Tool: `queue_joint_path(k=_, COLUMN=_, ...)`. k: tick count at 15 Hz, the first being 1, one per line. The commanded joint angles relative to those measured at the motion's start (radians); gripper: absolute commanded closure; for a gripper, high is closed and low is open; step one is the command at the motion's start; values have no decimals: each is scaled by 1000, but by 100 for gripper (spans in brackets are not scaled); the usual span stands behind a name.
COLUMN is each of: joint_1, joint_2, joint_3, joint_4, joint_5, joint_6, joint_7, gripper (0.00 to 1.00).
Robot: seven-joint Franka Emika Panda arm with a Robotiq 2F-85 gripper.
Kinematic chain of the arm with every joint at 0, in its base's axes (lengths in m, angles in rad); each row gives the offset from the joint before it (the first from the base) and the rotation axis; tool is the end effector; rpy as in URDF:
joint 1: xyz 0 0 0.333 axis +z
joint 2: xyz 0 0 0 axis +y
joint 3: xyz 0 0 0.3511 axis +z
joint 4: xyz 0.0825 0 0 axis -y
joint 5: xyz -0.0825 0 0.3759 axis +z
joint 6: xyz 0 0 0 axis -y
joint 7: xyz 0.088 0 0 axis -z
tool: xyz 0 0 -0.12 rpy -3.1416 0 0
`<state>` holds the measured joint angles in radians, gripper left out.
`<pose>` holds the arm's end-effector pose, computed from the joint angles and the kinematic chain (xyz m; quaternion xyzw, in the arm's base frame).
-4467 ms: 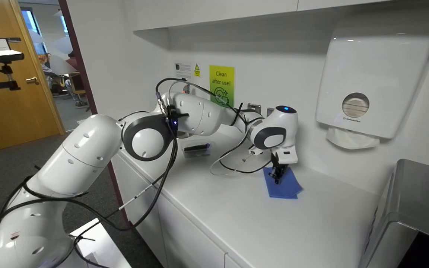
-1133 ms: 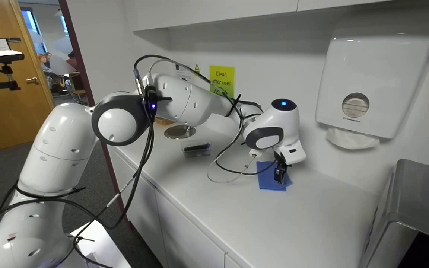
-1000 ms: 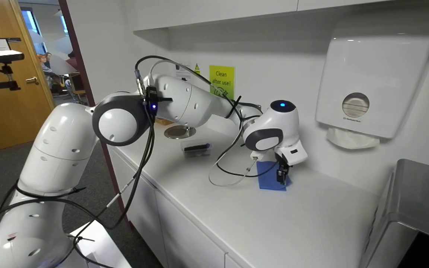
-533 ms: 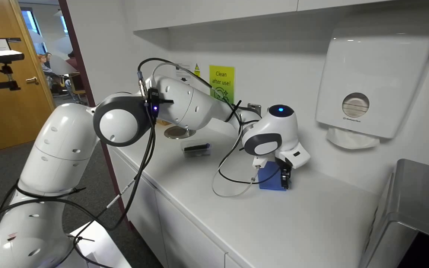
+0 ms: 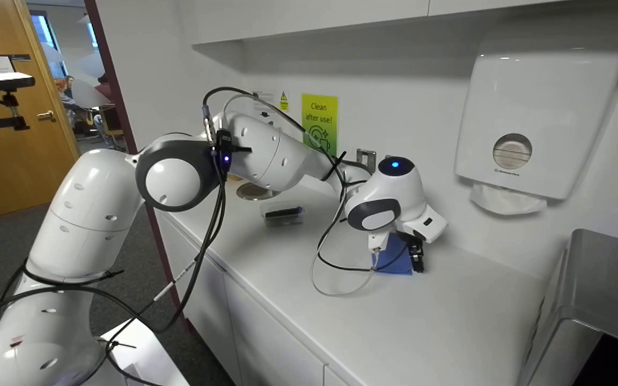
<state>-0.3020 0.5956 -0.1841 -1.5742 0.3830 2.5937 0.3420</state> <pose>0.6741 -0.3312 0.3659 -0.8398 0.4908 -0.2214 0.0698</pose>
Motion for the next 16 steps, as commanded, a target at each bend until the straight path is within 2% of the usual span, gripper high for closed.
queue_joint_path(k=1, joint_1=-38, joint_2=-9, joint_3=61, joint_4=-42, joint_5=42, joint_6=100, joint_7=-100, gripper=0)
queue_joint_path(k=4, joint_1=-65, joint_2=7, joint_3=109, joint_4=-44, joint_5=80, joint_6=147, joint_7=-143, gripper=0)
queue_joint_path(k=9, joint_1=-109, joint_2=37, joint_3=171, joint_4=-25, joint_5=139, joint_6=154, joint_7=-187, gripper=0)
queue_joint_path(k=10, joint_1=-115, joint_2=37, joint_3=179, joint_4=-27, joint_5=151, joint_6=156, joint_7=-193, gripper=25)
queue_joint_path(k=11, joint_1=-121, joint_2=39, joint_3=185, joint_4=-26, joint_5=159, joint_6=151, joint_7=-202, gripper=26)
queue_joint_path(k=16, joint_1=-142, joint_2=31, joint_3=202, joint_4=-36, joint_5=192, joint_6=147, joint_7=-222, gripper=63)
